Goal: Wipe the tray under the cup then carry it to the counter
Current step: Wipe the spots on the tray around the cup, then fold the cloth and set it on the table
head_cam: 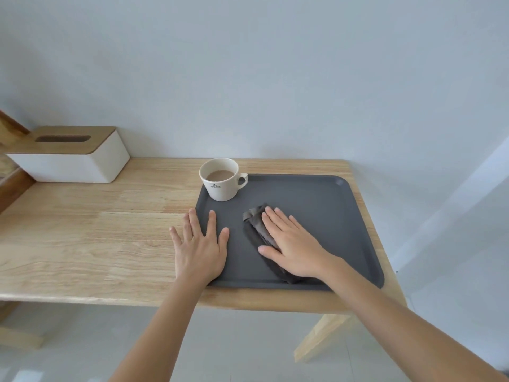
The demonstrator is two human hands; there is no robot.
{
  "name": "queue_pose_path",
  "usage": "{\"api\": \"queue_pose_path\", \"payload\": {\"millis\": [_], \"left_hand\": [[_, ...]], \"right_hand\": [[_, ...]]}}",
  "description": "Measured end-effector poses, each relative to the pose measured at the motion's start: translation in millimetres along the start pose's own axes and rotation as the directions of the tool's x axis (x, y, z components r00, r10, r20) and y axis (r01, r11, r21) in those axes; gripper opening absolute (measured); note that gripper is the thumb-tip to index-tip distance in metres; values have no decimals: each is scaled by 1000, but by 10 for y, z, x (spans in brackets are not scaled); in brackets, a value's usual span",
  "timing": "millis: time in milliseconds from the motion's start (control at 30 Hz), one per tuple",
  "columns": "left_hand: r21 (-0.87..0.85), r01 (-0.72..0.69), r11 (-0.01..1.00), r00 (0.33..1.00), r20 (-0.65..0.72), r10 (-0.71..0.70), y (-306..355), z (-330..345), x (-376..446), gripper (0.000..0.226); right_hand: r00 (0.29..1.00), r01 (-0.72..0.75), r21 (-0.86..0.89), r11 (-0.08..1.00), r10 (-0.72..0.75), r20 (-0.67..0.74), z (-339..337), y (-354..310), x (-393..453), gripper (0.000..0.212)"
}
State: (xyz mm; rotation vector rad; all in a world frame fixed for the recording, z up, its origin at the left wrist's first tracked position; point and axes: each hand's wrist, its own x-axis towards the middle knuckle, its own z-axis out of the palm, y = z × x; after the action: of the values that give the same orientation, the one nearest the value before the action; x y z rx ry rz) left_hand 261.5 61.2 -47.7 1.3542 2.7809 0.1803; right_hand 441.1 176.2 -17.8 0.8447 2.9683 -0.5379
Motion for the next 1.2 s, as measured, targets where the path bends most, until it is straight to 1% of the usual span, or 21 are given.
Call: {"api": "queue_pose_path", "payload": {"millis": [67, 133, 167, 233, 267, 300, 333, 400, 467, 500, 567, 633, 667, 733, 767, 833, 867, 933, 1000, 1067, 1200], "left_hand": [[-14, 6, 1000, 1000, 10, -6, 0, -13, -11, 63], [-85, -12, 996, 999, -39, 9, 14, -33, -20, 60], [-148, -68, 987, 993, -103, 53, 33, -48, -24, 58], [-244, -296, 924, 945, -218, 245, 100, -94, -12, 54], [-291, -419, 860, 905, -213, 369, 153, -133, 7, 53], [-362, -495, 790, 868, -157, 471, 214, -164, 41, 52], [-435, -519, 736, 835, -75, 545, 279, -198, 80, 51], [-487, -522, 701, 794, 25, 608, 363, -247, 188, 47], [-482, -514, 709, 802, 24, 597, 386, -306, 309, 38], [-497, -500, 709, 814, 10, 581, 383, -342, 362, 31], [-548, -466, 695, 840, -25, 543, 385, -417, 416, 18], [-581, -460, 671, 852, -75, 519, 428, -539, 418, 11], [-593, -456, 663, 857, -92, 507, 451, -621, 415, 10], [-615, -441, 654, 869, -111, 482, 474, -804, 415, 10], [-613, -445, 652, 868, -118, 482, 464, -911, 413, 12], [-597, -460, 657, 865, -133, 484, 395, -1124, 402, 16], [-607, -448, 657, 872, -134, 471, 335, -1228, 379, 15], [-652, -403, 642, 899, -148, 413, 180, -1421, 336, 8], [-708, -370, 601, 916, -170, 363, -10, -1618, 281, 10], [-743, -349, 571, 928, -187, 323, -268, -1797, 257, 13], [-760, -284, 585, 959, -210, 192, -873, -1975, 330, 12]], "right_hand": [[1000, 27, 169, 985, -26, -12, -106, 87, -270, 78], [997, -10, 266, 964, 28, -66, -173, 202, -535, 78], [996, -40, 296, 954, 63, -70, -194, 251, -648, 76], [990, -87, 325, 942, 119, -78, -208, 306, -803, 69], [986, -99, 331, 938, 138, -96, -203, 318, -843, 64], [981, -103, 348, 932, 153, -119, -203, 323, -864, 57], [976, -104, 376, 921, 166, -137, -204, 333, -873, 49], [968, -109, 450, 886, 197, -153, -233, 346, -878, 31], [945, -124, 493, 861, 254, -205, -267, 362, -854, 14], [926, -132, 506, 852, 288, -244, -292, 365, -836, 9], [886, -142, 526, 838, 345, -310, -321, 354, -802, 17], [872, -139, 545, 827, 363, -329, -351, 303, -762, 13], [878, -136, 544, 828, 355, -321, -360, 263, -739, 10], [890, -120, 516, 848, 322, -322, -364, 196, -692, 26], [890, -112, 487, 866, 306, -340, -373, 186, -653, 29], [870, -87, 469, 879, 297, -394, -450, 152, -554, 14], [861, -64, 486, 872, 294, -415, -506, 118, -502, 15], [855, -15, 534, 845, 288, -432, -640, 3, -378, 34], [868, 56, 560, 827, 237, -437, -784, -186, -229, 42], [890, 132, 584, 801, 164, -426, -893, -406, -37, 39], [907, 234, 543, 806, 19, -420, -945, -913, 447, 38]]}}
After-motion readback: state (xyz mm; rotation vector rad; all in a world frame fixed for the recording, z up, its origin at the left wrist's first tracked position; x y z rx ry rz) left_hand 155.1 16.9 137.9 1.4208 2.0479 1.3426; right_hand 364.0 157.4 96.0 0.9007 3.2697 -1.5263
